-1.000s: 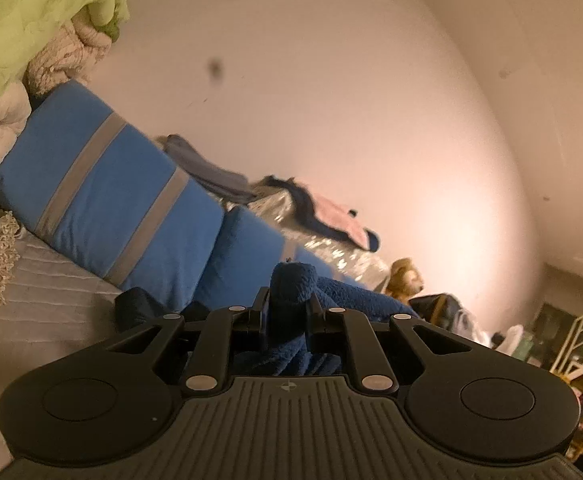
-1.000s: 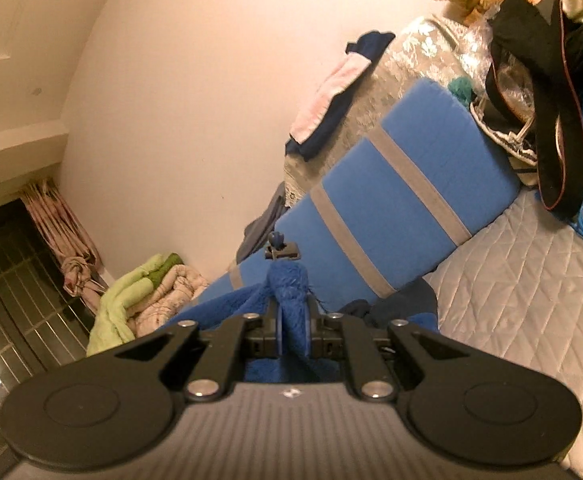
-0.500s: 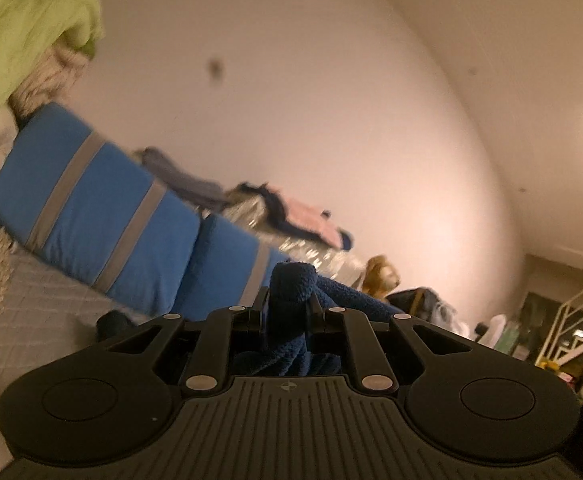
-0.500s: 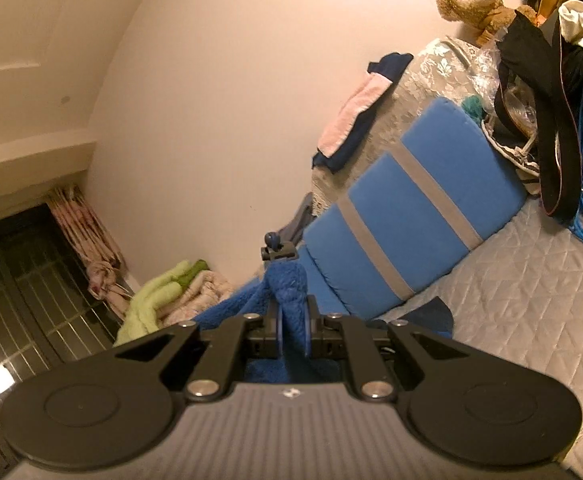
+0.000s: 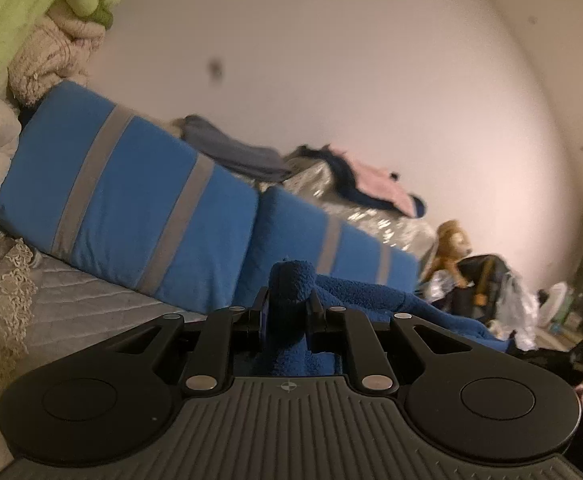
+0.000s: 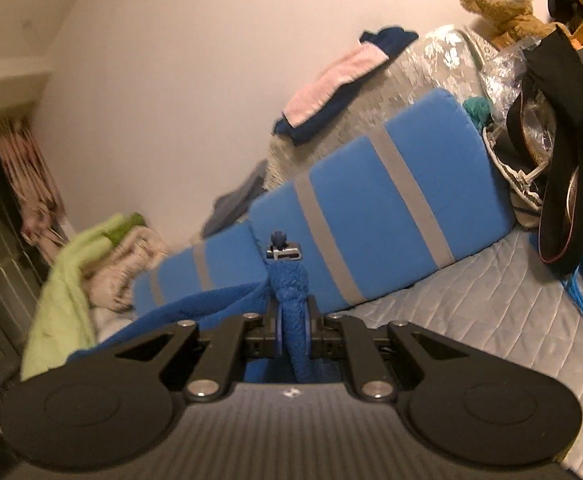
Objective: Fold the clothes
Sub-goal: 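Hold the hoodie fleece with both tools and lift it toward the pillows, then lower the held fleece onto the bed with both tools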
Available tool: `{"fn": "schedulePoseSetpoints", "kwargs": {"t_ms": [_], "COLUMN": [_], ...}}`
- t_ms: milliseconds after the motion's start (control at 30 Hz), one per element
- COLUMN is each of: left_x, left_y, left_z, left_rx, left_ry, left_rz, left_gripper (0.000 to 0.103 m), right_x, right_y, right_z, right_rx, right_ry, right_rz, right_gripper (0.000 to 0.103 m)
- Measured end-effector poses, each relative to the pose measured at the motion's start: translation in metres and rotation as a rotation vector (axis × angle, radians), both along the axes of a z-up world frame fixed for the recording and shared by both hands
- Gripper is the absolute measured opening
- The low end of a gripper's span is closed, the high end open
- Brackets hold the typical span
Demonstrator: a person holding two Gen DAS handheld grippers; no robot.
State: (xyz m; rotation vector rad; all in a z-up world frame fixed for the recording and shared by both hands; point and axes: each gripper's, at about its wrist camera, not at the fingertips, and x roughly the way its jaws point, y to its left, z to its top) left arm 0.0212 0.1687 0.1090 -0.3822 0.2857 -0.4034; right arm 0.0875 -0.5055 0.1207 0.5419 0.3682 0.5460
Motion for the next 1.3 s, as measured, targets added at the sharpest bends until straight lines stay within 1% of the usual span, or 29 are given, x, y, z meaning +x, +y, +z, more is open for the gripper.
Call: {"fn": "schedulePoseSetpoints", "kwargs": {"t_ms": [200,367,633,800,1000,1167,1300], "left_x": [0.050,0.085,0.123,0.137,0.148,0.152,0.154], "left_y": [-0.006,-0.006,-0.012,-0.019,-0.023,-0.023,-0.025], "left_z": [-0.012,-0.027,-0.052,-0.064,-0.076,-0.082,-0.085], "left_rx": [0.076,0.120,0.194,0.255,0.289,0.299,0.312], "left_ry": [0.075,0.146,0.229,0.263,0.305,0.326,0.335], "left_rz": [0.034,0.052,0.078,0.084,0.100,0.106,0.112], "left_gripper": [0.016,0.016,0.017,0.017,0.017,0.017,0.017], "right_x": [0.059,0.098,0.144,0.159,0.168,0.174,0.176], "right_y": [0.025,0.040,0.061,0.073,0.093,0.100,0.103], "right_z": [-0.009,-0.020,-0.046,-0.063,-0.074,-0.079,-0.082], "right_rx": [-0.092,-0.153,-0.225,-0.299,-0.419,-0.459,-0.479], "right_ry": [0.060,0.101,0.179,0.259,0.293,0.318,0.318], "right_rz": [-0.015,-0.026,-0.046,-0.083,-0.110,-0.114,-0.111], "right_gripper": [0.010,0.010,0.010,0.010,0.010,0.010,0.010]}}
